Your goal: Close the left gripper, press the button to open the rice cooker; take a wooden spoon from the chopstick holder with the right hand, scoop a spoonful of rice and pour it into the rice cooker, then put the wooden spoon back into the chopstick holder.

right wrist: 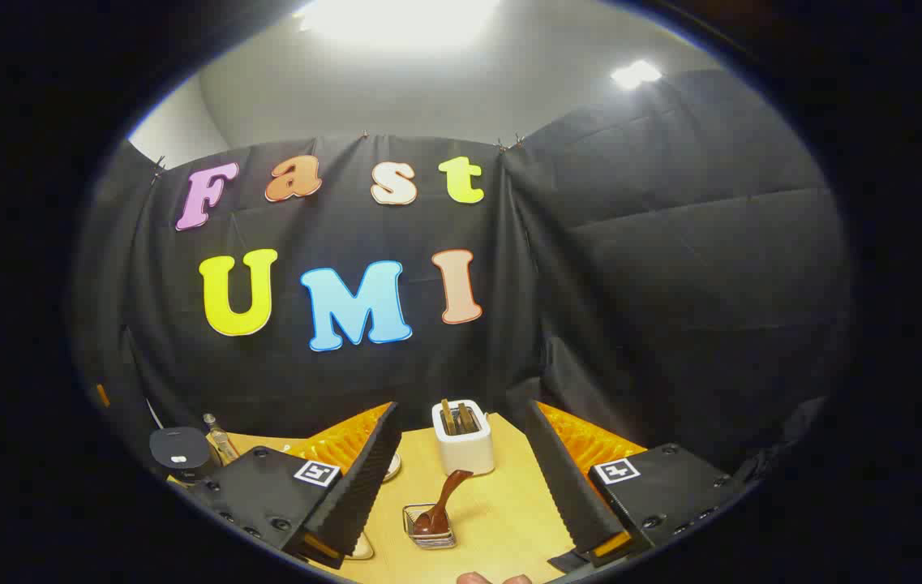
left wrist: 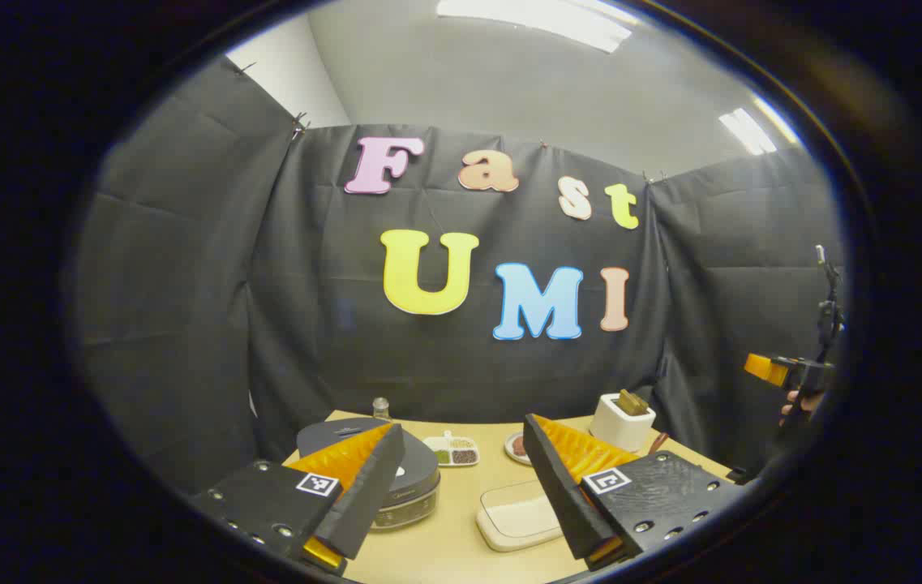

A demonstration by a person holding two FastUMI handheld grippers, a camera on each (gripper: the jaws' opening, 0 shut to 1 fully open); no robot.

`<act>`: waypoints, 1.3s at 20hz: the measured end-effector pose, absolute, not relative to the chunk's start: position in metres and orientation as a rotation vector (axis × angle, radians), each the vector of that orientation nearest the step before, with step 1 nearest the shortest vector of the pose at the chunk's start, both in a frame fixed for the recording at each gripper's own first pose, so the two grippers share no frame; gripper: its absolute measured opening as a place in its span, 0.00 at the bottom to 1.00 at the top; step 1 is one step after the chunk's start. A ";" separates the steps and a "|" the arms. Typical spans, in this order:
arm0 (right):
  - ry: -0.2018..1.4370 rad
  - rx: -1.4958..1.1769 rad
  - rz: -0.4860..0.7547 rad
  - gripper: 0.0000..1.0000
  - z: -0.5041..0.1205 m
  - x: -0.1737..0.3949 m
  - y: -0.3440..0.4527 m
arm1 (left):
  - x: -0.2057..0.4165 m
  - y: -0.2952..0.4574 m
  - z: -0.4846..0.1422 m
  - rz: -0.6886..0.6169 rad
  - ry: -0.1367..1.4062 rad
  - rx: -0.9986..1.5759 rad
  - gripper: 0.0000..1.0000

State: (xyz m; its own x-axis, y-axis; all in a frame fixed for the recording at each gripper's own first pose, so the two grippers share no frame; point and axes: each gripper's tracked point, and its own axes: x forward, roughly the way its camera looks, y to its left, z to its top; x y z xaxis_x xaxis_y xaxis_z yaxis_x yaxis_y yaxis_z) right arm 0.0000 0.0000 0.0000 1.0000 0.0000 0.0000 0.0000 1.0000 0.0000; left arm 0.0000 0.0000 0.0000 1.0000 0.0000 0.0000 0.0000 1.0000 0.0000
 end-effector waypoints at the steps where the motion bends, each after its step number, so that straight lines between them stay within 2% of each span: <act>1: 0.000 -0.008 0.005 0.92 -0.001 -0.001 0.001 | 0.000 0.001 -0.002 0.001 0.005 -0.002 0.93; 2: 0.004 -0.015 0.011 0.98 -0.003 -0.003 0.002 | -0.001 0.003 -0.003 0.003 0.008 -0.009 0.94; 13: 0.050 -0.001 0.068 0.98 -0.007 0.019 -0.007 | -0.005 -0.003 -0.014 0.055 0.053 -0.045 0.94; 24: 0.069 -0.049 0.152 0.98 0.001 0.091 -0.051 | 0.016 -0.040 0.007 0.223 0.108 -0.085 0.94; 26: 0.067 -0.059 0.178 0.98 -0.002 0.096 -0.060 | 0.016 -0.040 0.009 0.269 0.120 -0.072 0.90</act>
